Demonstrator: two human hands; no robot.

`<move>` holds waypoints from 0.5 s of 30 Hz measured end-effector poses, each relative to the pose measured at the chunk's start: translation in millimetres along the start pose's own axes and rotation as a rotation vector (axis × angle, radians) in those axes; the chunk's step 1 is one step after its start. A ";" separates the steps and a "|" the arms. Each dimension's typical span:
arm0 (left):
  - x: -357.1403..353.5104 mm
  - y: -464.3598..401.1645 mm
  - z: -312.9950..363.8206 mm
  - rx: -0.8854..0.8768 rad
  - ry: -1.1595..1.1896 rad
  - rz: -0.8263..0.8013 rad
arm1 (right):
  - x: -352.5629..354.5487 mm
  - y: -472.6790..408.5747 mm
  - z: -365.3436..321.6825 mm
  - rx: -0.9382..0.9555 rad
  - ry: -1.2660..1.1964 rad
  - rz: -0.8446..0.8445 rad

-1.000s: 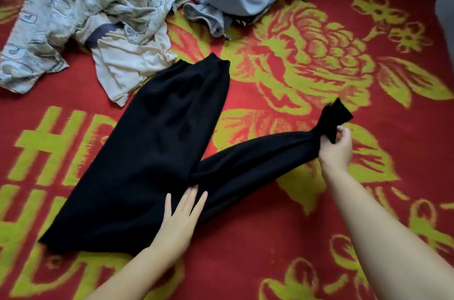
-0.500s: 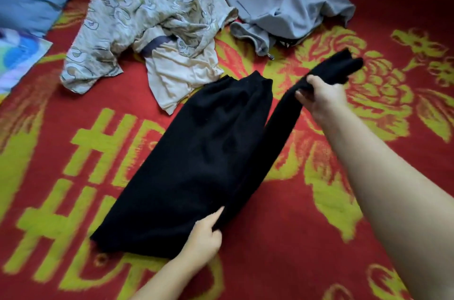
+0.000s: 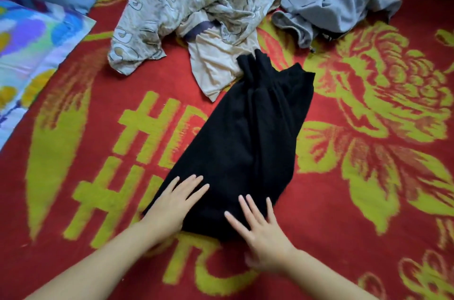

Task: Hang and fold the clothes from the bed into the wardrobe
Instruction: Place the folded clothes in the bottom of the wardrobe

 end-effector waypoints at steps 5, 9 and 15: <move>-48.3 32.9 -47.8 -0.170 -0.208 -0.386 | -8.0 -18.1 -21.1 -0.066 0.065 0.084; -51.1 23.0 -52.9 -0.186 -0.288 -0.312 | -1.2 -21.4 -9.3 -0.127 0.021 0.145; -15.6 19.0 -8.6 -0.142 -0.067 -0.341 | -2.1 -4.1 2.7 -0.065 -0.096 0.063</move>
Point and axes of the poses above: each hand's wrist, its own y-axis away from the middle knuckle, its own x-axis out of the back of the hand, z = x × y, the point moved 5 cm from there along -y, towards the middle knuckle, and after that the axes turned 2 degrees about z, right-handed, at the moved point
